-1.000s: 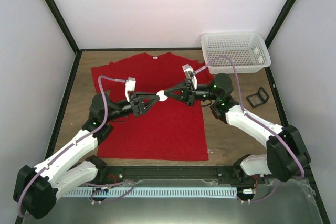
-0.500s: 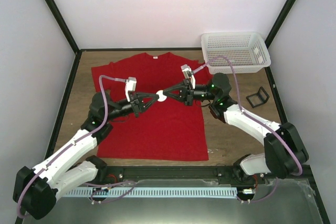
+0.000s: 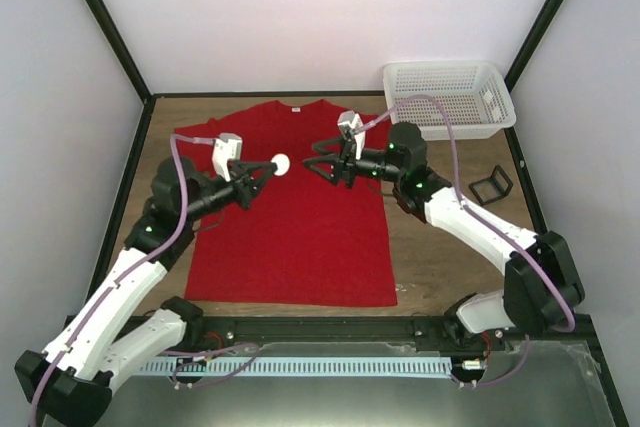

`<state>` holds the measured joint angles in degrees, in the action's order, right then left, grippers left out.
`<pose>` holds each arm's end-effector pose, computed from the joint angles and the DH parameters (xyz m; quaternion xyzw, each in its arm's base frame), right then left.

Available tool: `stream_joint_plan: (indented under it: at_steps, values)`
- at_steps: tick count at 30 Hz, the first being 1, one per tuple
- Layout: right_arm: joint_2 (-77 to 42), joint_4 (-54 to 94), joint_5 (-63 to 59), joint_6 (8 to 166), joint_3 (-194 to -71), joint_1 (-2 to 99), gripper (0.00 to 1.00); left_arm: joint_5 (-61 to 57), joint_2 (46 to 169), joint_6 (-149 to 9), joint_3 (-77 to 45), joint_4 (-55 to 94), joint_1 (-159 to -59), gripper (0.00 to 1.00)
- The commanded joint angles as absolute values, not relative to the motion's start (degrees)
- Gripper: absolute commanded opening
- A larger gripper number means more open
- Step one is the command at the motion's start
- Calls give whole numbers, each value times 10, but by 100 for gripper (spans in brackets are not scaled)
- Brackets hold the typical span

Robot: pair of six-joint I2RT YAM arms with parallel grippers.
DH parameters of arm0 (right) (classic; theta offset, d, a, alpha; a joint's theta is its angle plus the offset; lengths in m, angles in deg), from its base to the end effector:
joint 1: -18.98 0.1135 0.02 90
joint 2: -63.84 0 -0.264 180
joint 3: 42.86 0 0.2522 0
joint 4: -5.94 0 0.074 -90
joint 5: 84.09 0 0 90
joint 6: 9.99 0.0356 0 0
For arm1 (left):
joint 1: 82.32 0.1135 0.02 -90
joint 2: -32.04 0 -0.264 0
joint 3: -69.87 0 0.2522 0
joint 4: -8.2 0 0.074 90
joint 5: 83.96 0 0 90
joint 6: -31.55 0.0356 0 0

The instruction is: Pin the brooch onto the clothing

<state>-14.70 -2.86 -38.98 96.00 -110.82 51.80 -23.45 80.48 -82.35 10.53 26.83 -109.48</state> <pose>0.2508 0.1916 0.3228 -0.3600 0.6176 0.5154 0.4726 0.1669 -0.1053 0.3446 0.1881 0.7233 -0.4472 0.4914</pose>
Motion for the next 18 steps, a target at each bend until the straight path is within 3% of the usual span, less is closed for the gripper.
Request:
stream_joint_plan:
  at_steps: [1, 5, 18]
  values:
    - [-187, 59, -273, 779, -1164, 517, 56, -161, 812, -758, 60, 420, -1036, 0]
    - [-285, 129, -173, 711, -1248, 517, 67, -93, 837, -748, 52, 436, -986, 0]
    - [-603, 282, -153, 732, -1585, 521, 68, 18, 1091, -695, -13, 335, -906, 0]
